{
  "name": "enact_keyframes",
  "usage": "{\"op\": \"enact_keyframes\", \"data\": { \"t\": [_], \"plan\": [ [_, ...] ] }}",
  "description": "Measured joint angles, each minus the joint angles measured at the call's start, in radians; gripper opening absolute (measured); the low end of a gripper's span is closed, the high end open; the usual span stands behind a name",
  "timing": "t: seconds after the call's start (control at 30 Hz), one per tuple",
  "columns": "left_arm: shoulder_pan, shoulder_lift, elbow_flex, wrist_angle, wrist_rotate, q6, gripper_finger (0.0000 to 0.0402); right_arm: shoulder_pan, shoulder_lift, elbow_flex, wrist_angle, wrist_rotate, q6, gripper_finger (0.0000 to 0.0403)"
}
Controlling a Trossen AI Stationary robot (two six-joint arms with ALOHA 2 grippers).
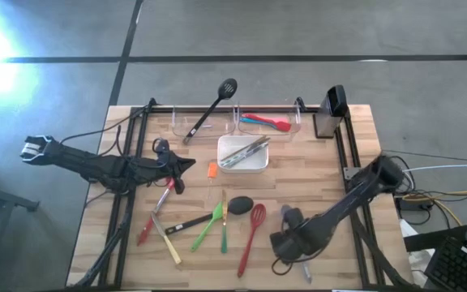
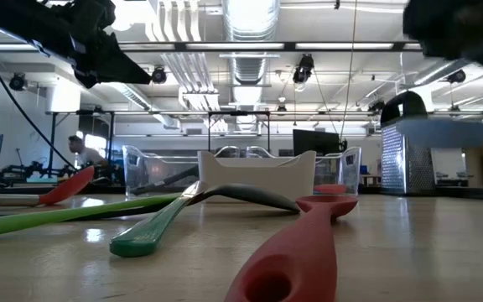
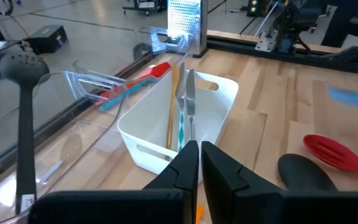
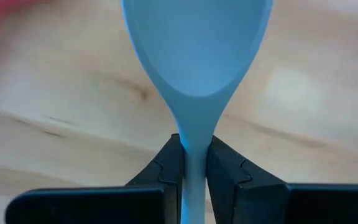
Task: Pick & Place Kitchen Items
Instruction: Put the blue serving spoon into the left transparent bin
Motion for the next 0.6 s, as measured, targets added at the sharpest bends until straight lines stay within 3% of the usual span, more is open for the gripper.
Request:
{"op": "enact_keyframes", "data": {
  "t": [0.13,0.3,0.47,0.6],
  "plan": [
    [0.0,0.002,0.0,0.007,0.012,-0.006,0.0023,0.024,-0.108,0.001,-0.02,0.208,0.012,0.0033],
    [0.0,0.018,-0.007,0.11,0.099,-0.011,0.0023,0.03,-0.225,0.003,-0.003,0.604,-0.095,0.0033],
    [0.0,0.071,-0.059,0.359,0.22,0.029,0.0023,0.015,-0.268,0.003,0.126,0.898,-0.397,0.0033],
    [0.001,0.14,-0.094,0.573,0.301,0.054,0.0023,0.003,-0.267,0.003,0.275,1.013,-0.686,0.0033]
  ]
}}
